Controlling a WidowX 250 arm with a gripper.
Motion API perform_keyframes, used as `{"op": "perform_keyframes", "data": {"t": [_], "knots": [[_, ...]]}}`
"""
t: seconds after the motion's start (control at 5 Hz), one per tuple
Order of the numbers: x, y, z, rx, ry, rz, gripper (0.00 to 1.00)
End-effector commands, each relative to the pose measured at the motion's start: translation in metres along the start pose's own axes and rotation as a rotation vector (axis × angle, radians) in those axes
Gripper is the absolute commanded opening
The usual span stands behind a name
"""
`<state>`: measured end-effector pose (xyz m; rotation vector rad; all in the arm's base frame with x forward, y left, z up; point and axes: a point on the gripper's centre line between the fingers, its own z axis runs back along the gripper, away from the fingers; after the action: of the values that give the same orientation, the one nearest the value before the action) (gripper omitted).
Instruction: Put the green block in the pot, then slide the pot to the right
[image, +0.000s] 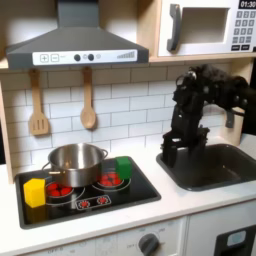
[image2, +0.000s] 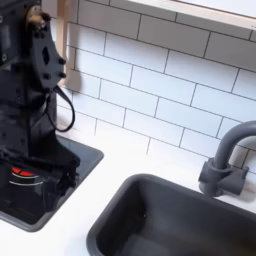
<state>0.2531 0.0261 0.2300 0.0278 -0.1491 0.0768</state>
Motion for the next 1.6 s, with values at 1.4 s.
{"op": "perform_keyframes", "data": {"t": [1.4], "knots": [[0.106, 0.037, -0.037, 0.01, -0.013, 0.005, 1.0]]}}
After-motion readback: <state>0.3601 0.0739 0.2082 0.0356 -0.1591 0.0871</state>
